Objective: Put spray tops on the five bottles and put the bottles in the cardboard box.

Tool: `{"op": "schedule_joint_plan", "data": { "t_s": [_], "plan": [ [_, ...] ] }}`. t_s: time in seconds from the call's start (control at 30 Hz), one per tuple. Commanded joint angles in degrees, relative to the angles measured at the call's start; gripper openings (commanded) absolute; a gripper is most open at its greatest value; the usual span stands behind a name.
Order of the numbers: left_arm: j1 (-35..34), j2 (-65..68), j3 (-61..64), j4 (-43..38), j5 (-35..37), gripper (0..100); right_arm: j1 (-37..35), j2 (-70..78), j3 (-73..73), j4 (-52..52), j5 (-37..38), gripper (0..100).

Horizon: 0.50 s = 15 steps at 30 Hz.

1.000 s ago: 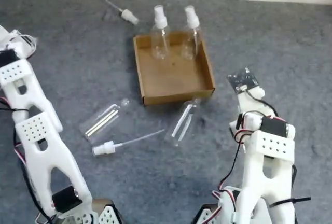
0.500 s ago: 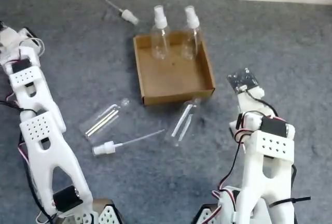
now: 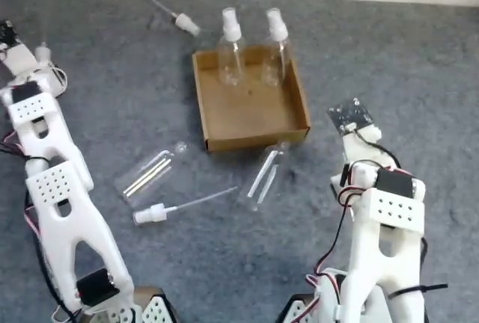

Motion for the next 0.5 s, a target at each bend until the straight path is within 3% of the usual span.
{"op": "schedule_joint_plan", "data": {
  "t_s": [0.0, 0.1, 0.27, 0.4, 0.47],
  "plan": [
    [-2.9, -3.4, -11.5, 22.4, -0.8, 11, 0.7, 0.0, -0.2, -0.8, 0.4, 0.3],
    [-4.1, -4.4, -17.3, 33.8, -6.9, 11, 0.7, 0.0, -0.2, -0.8, 0.4, 0.3],
    [-4.7, -11.7, -16.4, 41.7, -13.5, 11, 0.7, 0.0, -0.2, -0.8, 0.4, 0.3],
    [-5.4, -15.9, -16.5, 42.5, -13.5, 11, 0.7, 0.0, -0.2, -0.8, 0.4, 0.3],
    [-5.3, -17.4, -16.5, 39.1, -13.4, 11, 0.5, 0.0, -0.2, -0.8, 0.4, 0.3]
  ]
}}
